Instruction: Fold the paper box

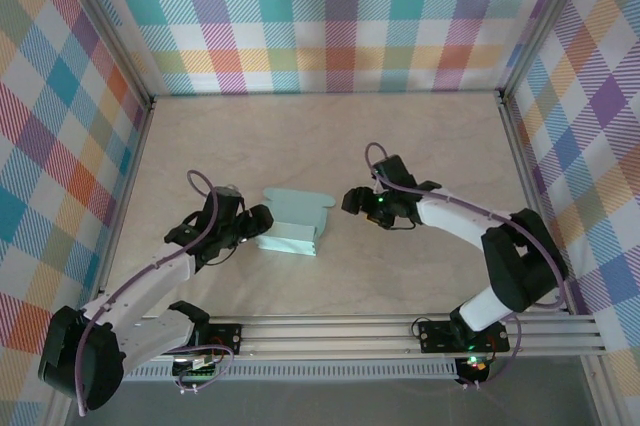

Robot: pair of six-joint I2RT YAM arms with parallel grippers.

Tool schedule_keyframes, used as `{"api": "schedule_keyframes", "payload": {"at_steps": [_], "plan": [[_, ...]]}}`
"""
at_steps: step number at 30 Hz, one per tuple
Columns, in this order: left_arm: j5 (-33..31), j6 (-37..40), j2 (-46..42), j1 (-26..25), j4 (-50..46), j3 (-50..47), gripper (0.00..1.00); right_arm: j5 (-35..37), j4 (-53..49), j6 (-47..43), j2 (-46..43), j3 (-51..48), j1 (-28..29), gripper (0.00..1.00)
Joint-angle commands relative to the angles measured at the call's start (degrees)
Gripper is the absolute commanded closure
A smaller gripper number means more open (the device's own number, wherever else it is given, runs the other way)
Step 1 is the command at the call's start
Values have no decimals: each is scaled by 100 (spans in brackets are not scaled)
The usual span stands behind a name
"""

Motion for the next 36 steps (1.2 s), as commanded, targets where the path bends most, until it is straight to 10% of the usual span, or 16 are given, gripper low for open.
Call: {"api": "schedule_keyframes", "payload": {"at_steps": [1, 20, 36], "plan": [[-87, -174, -96, 54, -126, -81, 19, 466, -612, -281, 252, 590, 288, 30], [-36, 45, -63, 56, -245, -4, 17, 65, -966, -278, 2027, 2098, 711, 75], [-17, 137, 95, 54, -165, -34, 16, 214, -816, -146, 1784, 2034, 744, 56]]}}
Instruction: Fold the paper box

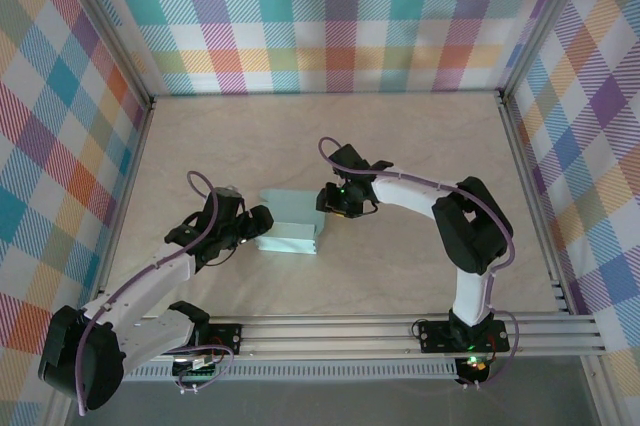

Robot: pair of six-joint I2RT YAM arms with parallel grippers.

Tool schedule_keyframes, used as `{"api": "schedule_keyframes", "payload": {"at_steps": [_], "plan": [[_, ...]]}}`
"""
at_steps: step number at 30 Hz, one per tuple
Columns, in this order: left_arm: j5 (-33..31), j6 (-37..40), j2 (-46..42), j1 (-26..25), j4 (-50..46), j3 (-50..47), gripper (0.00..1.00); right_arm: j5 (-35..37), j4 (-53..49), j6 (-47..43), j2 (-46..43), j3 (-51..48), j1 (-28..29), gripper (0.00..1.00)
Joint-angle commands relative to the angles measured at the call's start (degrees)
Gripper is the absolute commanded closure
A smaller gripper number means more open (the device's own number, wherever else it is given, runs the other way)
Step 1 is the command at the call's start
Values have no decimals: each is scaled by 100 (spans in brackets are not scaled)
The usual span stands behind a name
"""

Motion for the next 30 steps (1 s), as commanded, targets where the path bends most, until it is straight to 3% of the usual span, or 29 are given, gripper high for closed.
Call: {"api": "schedule_keyframes", "payload": {"at_steps": [1, 5, 11, 13, 14, 21, 24, 30], "plan": [[-8, 129, 55, 54, -131, -22, 16, -63, 57, 38, -1, 47, 36, 56], [-28, 165, 33, 54, -185, 23, 16, -346, 111, 66, 254, 136, 40, 63], [-37, 184, 19, 54, -218, 36, 15, -386, 39, -19, 427, 325, 25, 82], [-37, 210, -1, 56, -220, 61, 15, -344, 3, -66, 407, 373, 13, 98], [-30, 231, -9, 59, -209, 70, 14, -292, 12, -104, 360, 384, 16, 100], [-212, 593, -363, 54, -62, 552, 0, 577, 883, -1568, -542, -38, 16, 100], [-349, 867, -241, 54, -32, 989, 0, 1037, 1541, -2393, -864, -277, 16, 100], [-287, 1374, 488, 72, 228, 1505, 0, 1170, 3017, -3705, -1010, -829, 15, 100]]}}
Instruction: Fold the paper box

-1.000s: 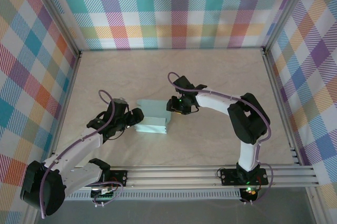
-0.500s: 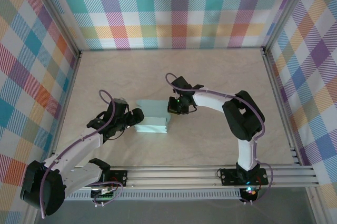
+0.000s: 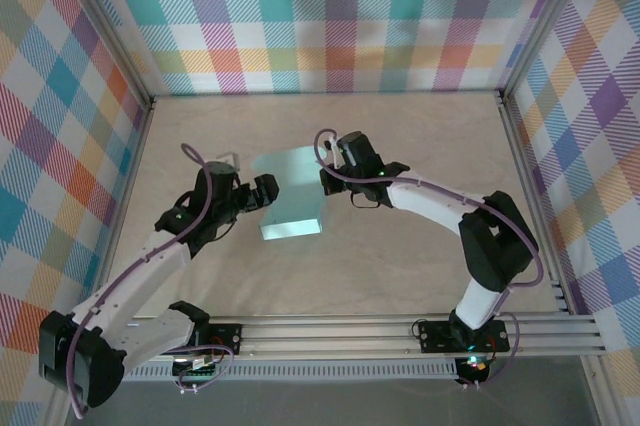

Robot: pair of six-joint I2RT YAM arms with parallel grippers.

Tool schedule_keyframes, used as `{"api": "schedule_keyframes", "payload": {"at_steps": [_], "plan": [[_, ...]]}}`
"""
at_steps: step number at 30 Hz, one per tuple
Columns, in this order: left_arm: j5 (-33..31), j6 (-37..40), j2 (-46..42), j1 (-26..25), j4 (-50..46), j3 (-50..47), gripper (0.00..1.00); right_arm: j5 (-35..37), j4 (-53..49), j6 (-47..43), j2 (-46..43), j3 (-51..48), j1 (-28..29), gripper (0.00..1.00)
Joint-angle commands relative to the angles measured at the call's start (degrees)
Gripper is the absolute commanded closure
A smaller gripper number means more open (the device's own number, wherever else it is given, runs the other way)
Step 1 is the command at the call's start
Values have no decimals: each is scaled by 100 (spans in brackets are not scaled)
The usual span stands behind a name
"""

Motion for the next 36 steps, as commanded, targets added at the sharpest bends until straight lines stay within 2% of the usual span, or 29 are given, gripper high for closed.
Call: {"api": "schedule_keyframes", "payload": {"at_steps": [1, 5, 9, 11, 13, 15, 21, 25, 28, 32, 36], "plan": [[-37, 487, 353, 72, 74, 221, 0, 171, 1240, -1189, -24, -425, 6, 100], [-20, 930, 500, 78, 194, 198, 4, 67, 2173, -1584, -79, -909, -7, 100], [-149, 1631, 365, 180, 194, -87, 6, -440, 2564, -1873, -236, -1225, -101, 100], [152, 2052, 252, 310, 425, -219, 10, -679, 2581, -1959, -312, -1339, -227, 100], [556, 2319, 232, 438, 460, -246, 23, -894, 2626, -1966, -430, -1491, -394, 100], [928, 2424, 289, 474, 363, -133, 31, -875, 2589, -2025, -526, -1571, -467, 100], [1556, 2165, 524, 469, 291, 103, 31, -619, 2496, -2058, -710, -1672, -491, 100], [1586, 2001, 787, 474, -56, 372, 37, -544, 2549, -2058, -764, -1743, -483, 100], [1365, 2147, 1061, 474, -329, 596, 42, -566, 2555, -2300, -806, -1786, -483, 100], [778, 2306, 1277, 482, -701, 861, 42, -609, 2503, -2390, -863, -1822, -490, 100], [1012, 2374, 1515, 500, -763, 975, 40, -699, 2462, -2392, -894, -1840, -494, 100]]}}
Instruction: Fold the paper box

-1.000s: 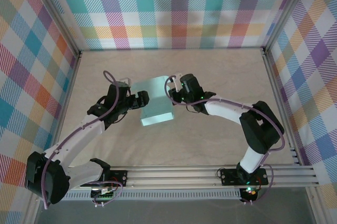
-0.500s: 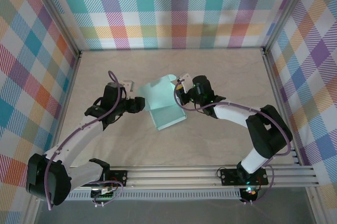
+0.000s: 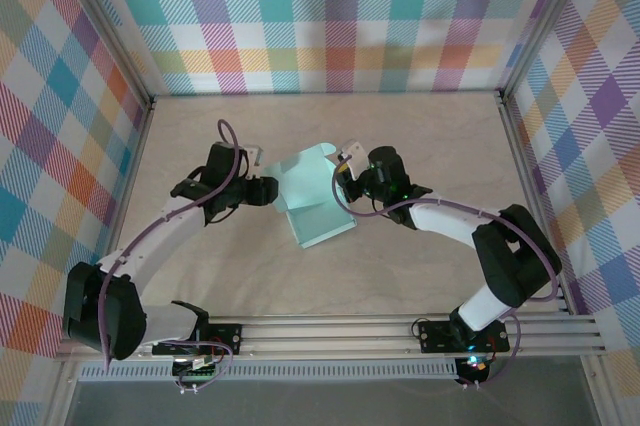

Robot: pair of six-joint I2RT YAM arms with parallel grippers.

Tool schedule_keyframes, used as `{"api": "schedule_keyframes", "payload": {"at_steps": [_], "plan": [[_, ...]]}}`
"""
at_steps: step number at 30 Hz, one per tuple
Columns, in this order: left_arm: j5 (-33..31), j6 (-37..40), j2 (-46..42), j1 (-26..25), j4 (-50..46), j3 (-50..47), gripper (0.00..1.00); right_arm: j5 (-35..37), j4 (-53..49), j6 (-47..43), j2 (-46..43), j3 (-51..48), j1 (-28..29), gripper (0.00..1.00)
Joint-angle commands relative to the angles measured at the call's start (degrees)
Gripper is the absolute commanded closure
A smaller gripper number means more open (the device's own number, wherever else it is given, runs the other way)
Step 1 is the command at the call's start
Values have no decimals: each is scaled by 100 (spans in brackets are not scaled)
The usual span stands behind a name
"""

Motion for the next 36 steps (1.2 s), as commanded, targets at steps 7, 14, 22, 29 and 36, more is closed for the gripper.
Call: {"api": "schedule_keyframes", "payload": {"at_steps": [7, 14, 22, 29, 36], "plan": [[536, -101, 515, 59, 82, 162, 53, -194, 116, -78, -120, -71, 7, 100], [516, -57, 700, 59, 24, 316, 69, -356, 43, -147, -153, -81, 9, 100], [644, 72, 793, 63, -273, 510, 89, -431, -148, -267, -163, -63, 6, 100], [693, 97, 689, 59, -313, 434, 71, -360, -207, -218, -164, 6, 2, 100], [596, 141, 577, 59, -524, 387, 68, -336, -232, -192, -142, 40, 2, 100]]}}
